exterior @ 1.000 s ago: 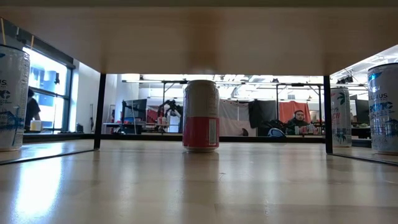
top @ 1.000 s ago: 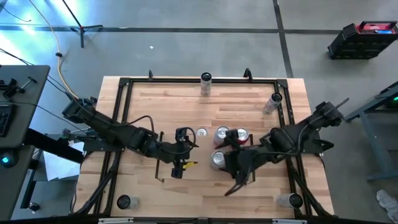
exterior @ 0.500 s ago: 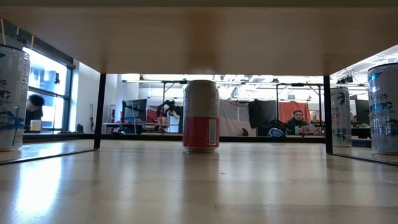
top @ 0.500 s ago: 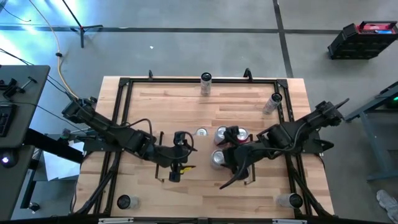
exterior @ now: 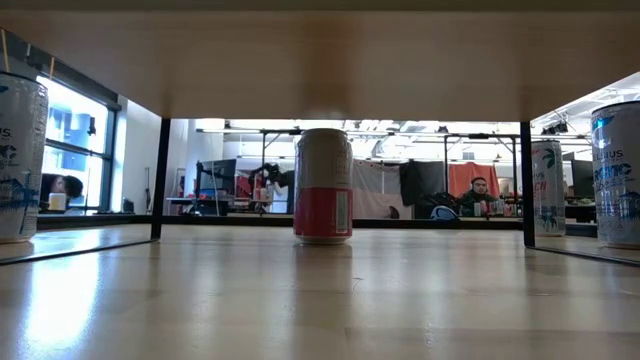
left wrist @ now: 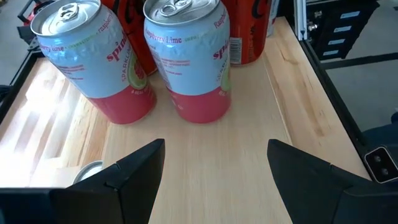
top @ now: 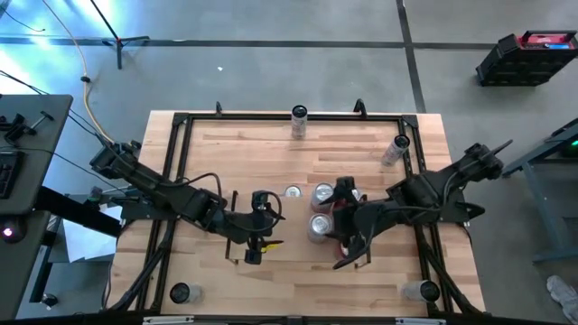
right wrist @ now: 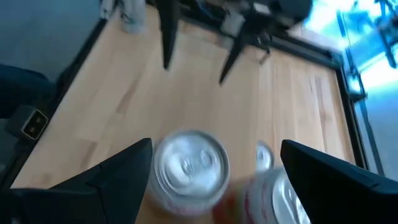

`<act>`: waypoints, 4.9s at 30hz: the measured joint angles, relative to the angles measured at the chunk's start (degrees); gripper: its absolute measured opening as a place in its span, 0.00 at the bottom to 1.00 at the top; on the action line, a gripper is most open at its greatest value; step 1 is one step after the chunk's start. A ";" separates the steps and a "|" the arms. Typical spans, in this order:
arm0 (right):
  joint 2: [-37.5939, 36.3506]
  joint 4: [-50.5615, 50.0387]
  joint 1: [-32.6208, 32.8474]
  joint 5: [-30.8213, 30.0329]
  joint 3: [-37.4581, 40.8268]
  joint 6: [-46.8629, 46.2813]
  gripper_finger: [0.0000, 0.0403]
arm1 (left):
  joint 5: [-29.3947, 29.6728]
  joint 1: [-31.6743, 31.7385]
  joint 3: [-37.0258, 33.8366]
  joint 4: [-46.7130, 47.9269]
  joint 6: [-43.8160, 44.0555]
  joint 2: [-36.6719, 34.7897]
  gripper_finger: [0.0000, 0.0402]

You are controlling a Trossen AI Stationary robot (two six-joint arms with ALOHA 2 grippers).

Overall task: Place canned beverage on shelf
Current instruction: Put the right pink-white soda can on the shelf aligned with the other pink-white soda cans, then put the pink-white soda can on the shelf aligned with the other pink-white soda cans

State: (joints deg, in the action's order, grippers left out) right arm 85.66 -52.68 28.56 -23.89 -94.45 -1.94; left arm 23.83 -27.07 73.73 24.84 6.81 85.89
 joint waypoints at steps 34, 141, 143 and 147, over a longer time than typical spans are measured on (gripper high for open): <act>2.02 -5.55 -3.82 0.30 -0.04 1.24 0.85 | 1.89 -1.55 0.09 0.64 0.63 -2.94 0.69; -5.04 -24.46 24.04 -31.34 -0.31 -39.88 0.85 | -25.83 38.48 0.07 -1.84 -10.45 3.48 0.69; -4.92 -25.42 25.75 -32.75 -0.31 -42.39 0.85 | -26.82 38.95 0.07 -2.92 -10.69 4.61 0.69; -4.71 -25.95 28.43 -34.55 -0.31 -44.63 0.85 | -28.46 40.00 0.07 -3.12 -11.74 6.08 0.69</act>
State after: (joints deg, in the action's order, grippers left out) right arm 80.95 -78.63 56.99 -58.44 -94.76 -46.57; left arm -4.62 12.93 73.80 21.72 -4.93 91.97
